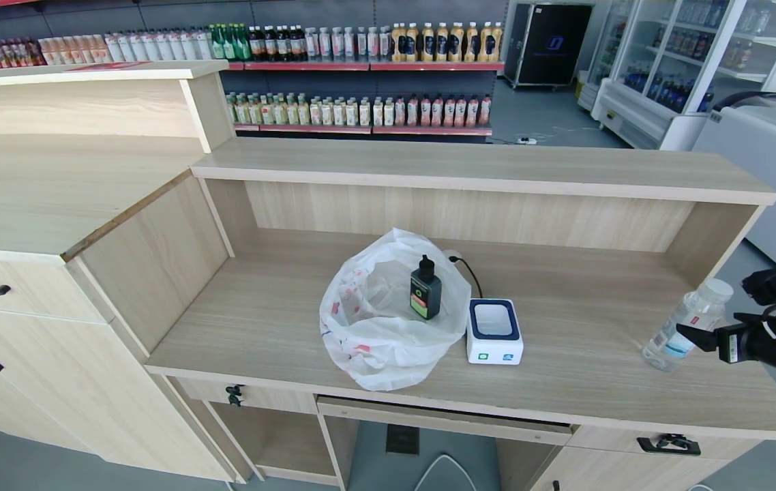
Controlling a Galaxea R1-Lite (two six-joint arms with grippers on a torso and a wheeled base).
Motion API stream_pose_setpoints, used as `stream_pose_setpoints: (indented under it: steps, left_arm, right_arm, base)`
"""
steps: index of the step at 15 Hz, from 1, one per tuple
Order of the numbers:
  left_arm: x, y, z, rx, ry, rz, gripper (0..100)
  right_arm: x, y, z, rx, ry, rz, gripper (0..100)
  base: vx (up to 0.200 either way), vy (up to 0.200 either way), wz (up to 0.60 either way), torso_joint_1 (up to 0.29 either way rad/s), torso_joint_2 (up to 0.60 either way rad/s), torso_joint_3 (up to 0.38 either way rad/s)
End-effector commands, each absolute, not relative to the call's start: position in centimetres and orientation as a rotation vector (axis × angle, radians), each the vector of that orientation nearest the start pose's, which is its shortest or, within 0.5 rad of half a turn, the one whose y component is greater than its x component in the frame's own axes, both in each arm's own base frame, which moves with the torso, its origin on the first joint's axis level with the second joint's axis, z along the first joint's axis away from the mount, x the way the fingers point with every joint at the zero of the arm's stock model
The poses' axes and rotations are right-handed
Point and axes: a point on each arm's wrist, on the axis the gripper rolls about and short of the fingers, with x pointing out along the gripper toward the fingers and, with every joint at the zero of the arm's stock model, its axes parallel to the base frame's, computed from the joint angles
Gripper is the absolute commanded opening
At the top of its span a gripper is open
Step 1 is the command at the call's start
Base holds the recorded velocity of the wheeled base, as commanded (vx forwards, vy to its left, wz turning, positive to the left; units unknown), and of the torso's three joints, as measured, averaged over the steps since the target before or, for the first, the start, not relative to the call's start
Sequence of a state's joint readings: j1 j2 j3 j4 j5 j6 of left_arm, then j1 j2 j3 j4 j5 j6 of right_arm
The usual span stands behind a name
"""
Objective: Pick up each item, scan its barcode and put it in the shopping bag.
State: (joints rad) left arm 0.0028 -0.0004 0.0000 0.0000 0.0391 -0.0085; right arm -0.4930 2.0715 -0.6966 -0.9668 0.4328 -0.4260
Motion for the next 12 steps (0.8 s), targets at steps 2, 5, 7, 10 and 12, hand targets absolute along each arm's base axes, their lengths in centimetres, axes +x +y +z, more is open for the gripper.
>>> stream_pose_setpoints:
  steps: [2,5,7,10,12]
  left_arm:
    - [-2.3,0.1,7.5,-0.009,0.0,0.043,100]
    - [-2.3,0.1,7.5,-0.009,0.0,0.043,100]
    - [-2.3,0.1,7.5,-0.009,0.0,0.043,100]
    - [-2.3,0.1,7.5,-0.009,0.0,0.043,100]
    - [-2.3,0.1,7.5,-0.009,0.0,0.043,100]
  right_arm:
    - [31.5,-15.2,5.4,-0.239,0.373,0.039,100]
    - [32.1,-14.9,4.8,-0.243,0.363,0.055,100]
    - [32.4,-14.6,4.2,-0.235,0.362,0.095,100]
    - [33.2,-14.0,3.9,-0.243,0.352,0.116,100]
    - [33.8,-13.6,3.5,-0.251,0.337,0.131,100]
  base:
    - [0.0,0.0,0.0,0.0,0.0,0.0]
    - [0.0,0.0,0.0,0.0,0.0,0.0]
    - [0.0,0.0,0.0,0.0,0.0,0.0]
    - [0.0,0.0,0.0,0.0,0.0,0.0]
    - [0.0,0.0,0.0,0.0,0.0,0.0]
